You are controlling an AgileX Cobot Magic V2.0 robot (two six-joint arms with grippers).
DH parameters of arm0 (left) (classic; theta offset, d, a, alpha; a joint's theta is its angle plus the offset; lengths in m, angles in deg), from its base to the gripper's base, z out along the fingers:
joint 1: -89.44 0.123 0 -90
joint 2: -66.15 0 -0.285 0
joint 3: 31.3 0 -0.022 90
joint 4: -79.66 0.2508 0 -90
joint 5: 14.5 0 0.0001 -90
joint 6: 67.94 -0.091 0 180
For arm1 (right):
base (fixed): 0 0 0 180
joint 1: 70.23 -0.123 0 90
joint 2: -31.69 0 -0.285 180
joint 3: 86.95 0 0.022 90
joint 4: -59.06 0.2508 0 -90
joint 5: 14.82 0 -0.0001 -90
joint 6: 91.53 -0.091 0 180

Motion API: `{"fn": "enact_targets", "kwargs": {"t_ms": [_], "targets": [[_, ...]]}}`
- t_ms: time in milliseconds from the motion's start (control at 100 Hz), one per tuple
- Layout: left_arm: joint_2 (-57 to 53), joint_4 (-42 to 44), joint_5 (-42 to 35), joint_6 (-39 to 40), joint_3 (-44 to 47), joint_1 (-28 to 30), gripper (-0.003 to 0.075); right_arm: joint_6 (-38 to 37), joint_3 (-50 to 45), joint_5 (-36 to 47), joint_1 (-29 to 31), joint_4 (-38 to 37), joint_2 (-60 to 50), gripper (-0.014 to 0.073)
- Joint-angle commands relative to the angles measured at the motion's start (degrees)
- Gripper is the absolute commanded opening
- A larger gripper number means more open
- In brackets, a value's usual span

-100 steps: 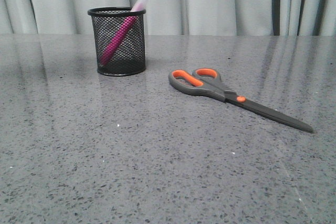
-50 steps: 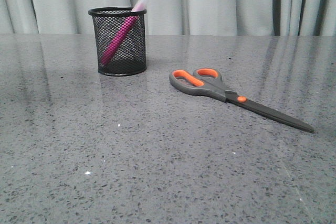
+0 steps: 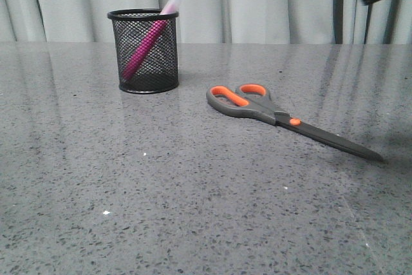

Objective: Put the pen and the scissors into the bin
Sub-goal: 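Withdraw the left gripper and move the right gripper over the scissors, then lower the right gripper and grasp the scissors at the pivot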

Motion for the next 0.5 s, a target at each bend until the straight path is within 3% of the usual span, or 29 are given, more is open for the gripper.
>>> {"fn": "enact_targets", "kwargs": {"t_ms": [0, 100, 290, 490], "targets": [[-3.8, -5.0, -2.6, 0.3, 1.4, 0.0, -0.0022, 0.8, 4.6, 0.9, -2.2, -2.4, 3.6, 0.0328], [-6.7, -6.1, -2.6, 0.3, 3.2, 0.0, -0.0022, -1.3, 7.9, 0.7, -3.7, -7.4, 8.7, 0.0328], [-8.0, -6.3, -2.8, 0.3, 3.7, 0.0, -0.0022, -15.0, 16.9, -3.4, -4.2, -19.0, 17.7, 0.0328], [-8.0, -6.3, -2.8, 0.3, 3.7, 0.0, -0.0022, -20.8, 25.3, -9.3, -6.6, -21.1, 25.5, 0.0328]]}}
